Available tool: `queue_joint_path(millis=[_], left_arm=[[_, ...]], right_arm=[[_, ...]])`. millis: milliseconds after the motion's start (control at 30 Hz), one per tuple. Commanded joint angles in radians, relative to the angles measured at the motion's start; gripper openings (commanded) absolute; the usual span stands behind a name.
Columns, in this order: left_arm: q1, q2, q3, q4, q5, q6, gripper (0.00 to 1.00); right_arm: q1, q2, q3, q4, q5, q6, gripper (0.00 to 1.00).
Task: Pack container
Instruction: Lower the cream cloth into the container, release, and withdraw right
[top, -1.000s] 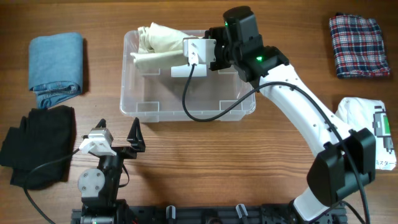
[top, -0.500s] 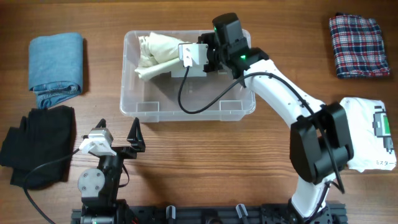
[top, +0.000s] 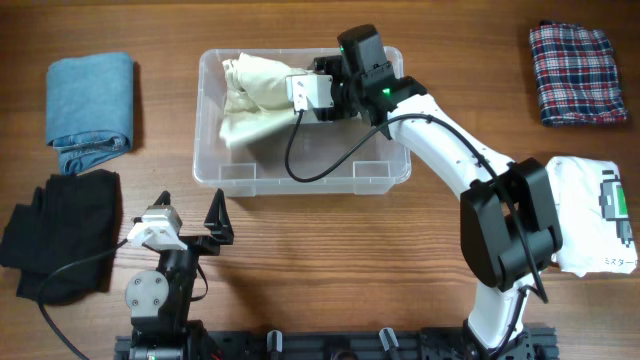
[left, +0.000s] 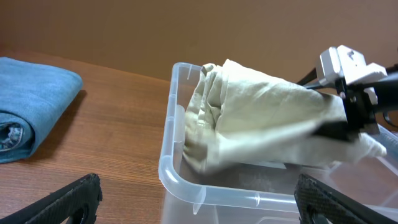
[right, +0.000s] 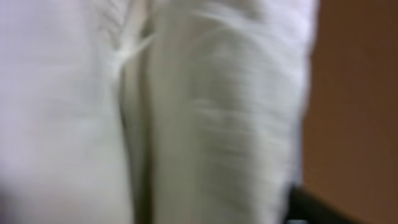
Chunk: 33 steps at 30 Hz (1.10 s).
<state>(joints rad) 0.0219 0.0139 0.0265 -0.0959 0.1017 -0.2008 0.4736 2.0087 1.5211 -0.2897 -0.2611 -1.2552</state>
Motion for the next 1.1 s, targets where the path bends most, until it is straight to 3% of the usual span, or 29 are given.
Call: queue_joint_path(millis=[0,433,533,667,767,867,1067], left_arm=[[0.008,-0.007,-0.008,0.003,-0.006,-0.010,1.00],[0.008,-0.007,-0.008,0.003,-0.006,-0.010,1.00],[0.008,-0.007,-0.008,0.003,-0.006,-0.010,1.00],[0.008,-0.007,-0.008,0.003,-0.006,-0.010,1.00],[0.008,-0.007,-0.008,0.003,-0.006,-0.010,1.00],[0.008,-0.007,-0.008,0.003,-0.006,-0.010,1.00],[0.008,-0.007,-0.008,0.003,-0.006,-0.010,1.00]], right_arm=[[0.043,-0.019,0.024,-0.078,-0.026,0.024,1.00],[0.168,-0.323,0.024,-0.495,-0.045,0.219,1.00],[0.169,-0.324,0.024,-0.579,-0.172,0.241,1.00],[0.168,-0.324,0.024,-0.554,-0.377,0.270,1.00],[0.166,-0.331,0.027,-0.460,-0.361,0.451,1.00],[0.127,-0.344,0.070,-0.406,-0.132,0.732,1.00],[-0.100,-0.353,0.174,-0.392,-0.046,0.951,1.00]])
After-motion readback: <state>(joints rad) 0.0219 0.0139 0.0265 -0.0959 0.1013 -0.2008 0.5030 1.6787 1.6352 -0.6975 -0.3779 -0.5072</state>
